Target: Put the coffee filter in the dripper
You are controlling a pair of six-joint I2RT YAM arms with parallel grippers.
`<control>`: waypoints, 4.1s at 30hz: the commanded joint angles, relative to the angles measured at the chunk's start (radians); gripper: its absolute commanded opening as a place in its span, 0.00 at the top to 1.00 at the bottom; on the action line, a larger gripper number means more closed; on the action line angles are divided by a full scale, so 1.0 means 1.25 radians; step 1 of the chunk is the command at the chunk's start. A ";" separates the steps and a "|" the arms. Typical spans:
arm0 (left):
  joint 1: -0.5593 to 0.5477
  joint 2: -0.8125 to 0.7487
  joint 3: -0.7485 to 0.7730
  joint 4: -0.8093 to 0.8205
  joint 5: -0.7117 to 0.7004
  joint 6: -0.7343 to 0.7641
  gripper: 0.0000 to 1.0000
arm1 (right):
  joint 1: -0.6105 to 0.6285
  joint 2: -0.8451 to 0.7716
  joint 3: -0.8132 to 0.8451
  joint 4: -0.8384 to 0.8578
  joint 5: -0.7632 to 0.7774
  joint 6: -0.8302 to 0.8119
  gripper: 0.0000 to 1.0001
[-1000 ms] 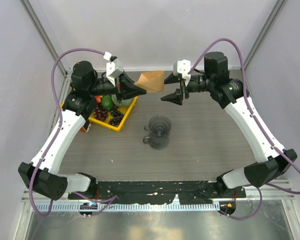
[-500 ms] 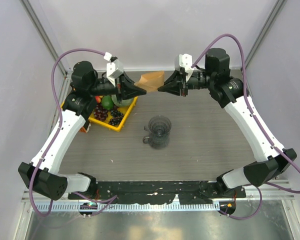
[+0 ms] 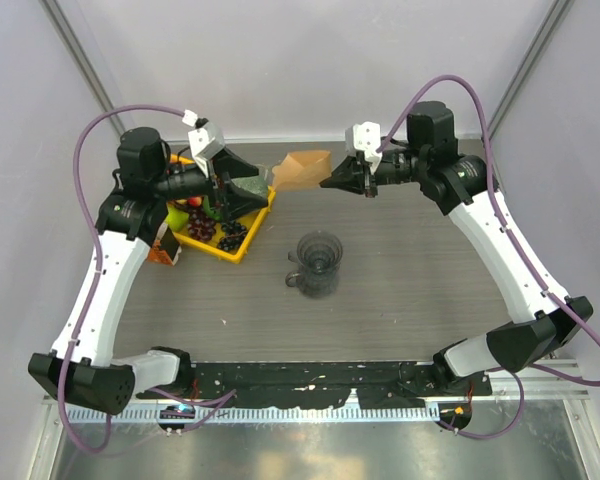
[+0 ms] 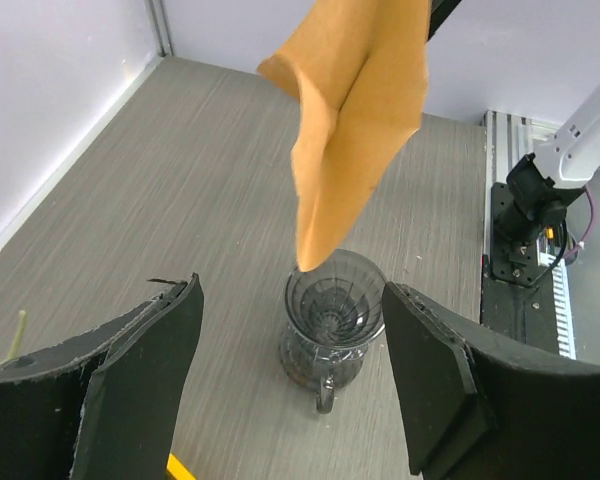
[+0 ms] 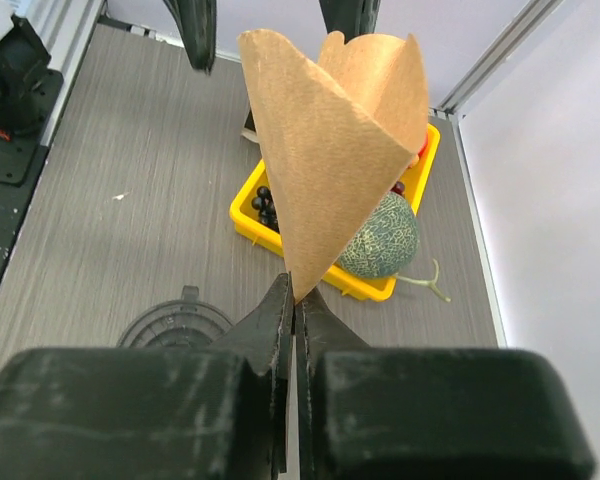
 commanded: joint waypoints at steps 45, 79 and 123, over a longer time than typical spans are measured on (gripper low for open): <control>-0.095 0.108 0.091 0.202 -0.152 -0.480 1.00 | 0.059 -0.066 -0.086 0.186 0.216 -0.041 0.12; -0.101 0.104 0.061 0.231 -0.170 -0.548 1.00 | 0.121 -0.104 -0.161 0.316 0.334 -0.104 0.36; -0.152 -0.035 -0.076 0.241 -0.181 0.080 0.04 | 0.046 -0.067 -0.082 0.244 0.028 0.124 0.95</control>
